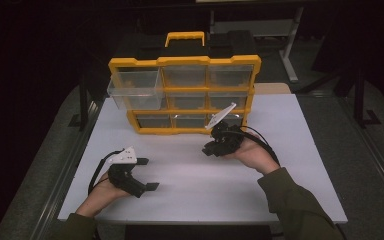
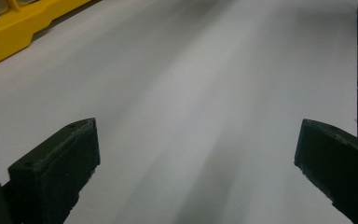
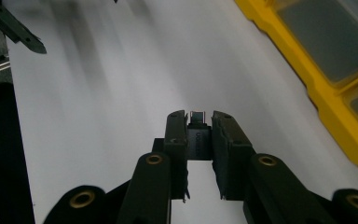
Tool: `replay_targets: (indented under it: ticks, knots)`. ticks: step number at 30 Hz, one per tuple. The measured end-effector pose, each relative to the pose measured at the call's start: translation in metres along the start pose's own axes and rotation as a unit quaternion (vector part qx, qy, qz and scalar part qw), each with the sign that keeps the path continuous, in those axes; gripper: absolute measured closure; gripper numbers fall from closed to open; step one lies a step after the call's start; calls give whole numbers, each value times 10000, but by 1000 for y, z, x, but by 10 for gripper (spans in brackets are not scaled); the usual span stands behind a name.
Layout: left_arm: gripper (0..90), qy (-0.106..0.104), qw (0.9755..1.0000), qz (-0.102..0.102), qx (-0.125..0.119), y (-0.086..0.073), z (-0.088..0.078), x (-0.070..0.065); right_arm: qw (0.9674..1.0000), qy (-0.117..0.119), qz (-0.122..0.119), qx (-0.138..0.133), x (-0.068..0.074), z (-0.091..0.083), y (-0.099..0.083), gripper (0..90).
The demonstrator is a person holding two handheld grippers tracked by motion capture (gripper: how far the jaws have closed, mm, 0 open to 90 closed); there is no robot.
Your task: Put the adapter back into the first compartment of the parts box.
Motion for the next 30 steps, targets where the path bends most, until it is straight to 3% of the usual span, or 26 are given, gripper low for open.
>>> replay_targets:
  ticks: [15, 18, 30]
  knots:
    - [0, -16, 10000, 2, 6, 0, 1, -1, 9998, 112, -69, -146, -7, -17, 28, 754]
    - [0, -15, 10000, 0, -5, 0, 1, -1, 9993, 285, -41, -227, -9, -23, 37, 755]
    - [0, -27, 10000, -2, -9, 1, 1, -1, 9989, 268, -119, -378, -15, -39, 62, 754]
Point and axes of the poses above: each handheld gripper's, and its own axes: z roughly forward along the jaws, y roughly out of its top, x roughly to its left, the point moved 3 cm from there along z, roughly forward along the jaws, and after that the axes turned 12 degrees about -y, right-handed, at the moved point
